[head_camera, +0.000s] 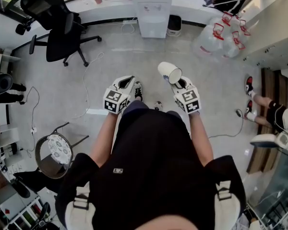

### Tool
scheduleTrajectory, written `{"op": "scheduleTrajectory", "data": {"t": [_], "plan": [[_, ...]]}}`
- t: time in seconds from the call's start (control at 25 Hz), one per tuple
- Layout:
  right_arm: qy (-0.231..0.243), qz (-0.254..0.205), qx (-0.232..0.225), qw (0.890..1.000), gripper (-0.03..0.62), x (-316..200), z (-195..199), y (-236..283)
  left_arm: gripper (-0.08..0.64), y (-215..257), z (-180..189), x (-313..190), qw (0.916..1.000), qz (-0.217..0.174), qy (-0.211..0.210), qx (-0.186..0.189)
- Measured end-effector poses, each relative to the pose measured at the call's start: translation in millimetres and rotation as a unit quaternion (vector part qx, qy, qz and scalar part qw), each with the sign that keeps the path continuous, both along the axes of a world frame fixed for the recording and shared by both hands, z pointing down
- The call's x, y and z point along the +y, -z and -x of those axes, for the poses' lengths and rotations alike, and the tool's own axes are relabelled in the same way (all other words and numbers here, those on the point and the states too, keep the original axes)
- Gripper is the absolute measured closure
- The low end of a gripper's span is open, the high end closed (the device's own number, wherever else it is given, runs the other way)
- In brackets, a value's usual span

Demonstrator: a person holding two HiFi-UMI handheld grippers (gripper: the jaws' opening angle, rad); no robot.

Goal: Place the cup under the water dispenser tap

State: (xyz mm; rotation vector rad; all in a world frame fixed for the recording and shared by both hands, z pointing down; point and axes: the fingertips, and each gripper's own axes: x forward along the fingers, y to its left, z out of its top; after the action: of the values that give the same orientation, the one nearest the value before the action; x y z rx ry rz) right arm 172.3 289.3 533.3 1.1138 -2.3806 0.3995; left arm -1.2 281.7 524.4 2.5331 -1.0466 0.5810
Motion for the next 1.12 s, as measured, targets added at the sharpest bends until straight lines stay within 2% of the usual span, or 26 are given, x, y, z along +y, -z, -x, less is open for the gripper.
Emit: {"op": "scheduleTrajectory", "data": {"t": [1.12], "plan": [[0.0, -0.006, -0.005, 1.0, 0.548, -0.5, -12.5, -4.7, 0.56, 0.5, -8.1, 1.9, 0.9999, -0.01, 0.011, -0.002]]}}
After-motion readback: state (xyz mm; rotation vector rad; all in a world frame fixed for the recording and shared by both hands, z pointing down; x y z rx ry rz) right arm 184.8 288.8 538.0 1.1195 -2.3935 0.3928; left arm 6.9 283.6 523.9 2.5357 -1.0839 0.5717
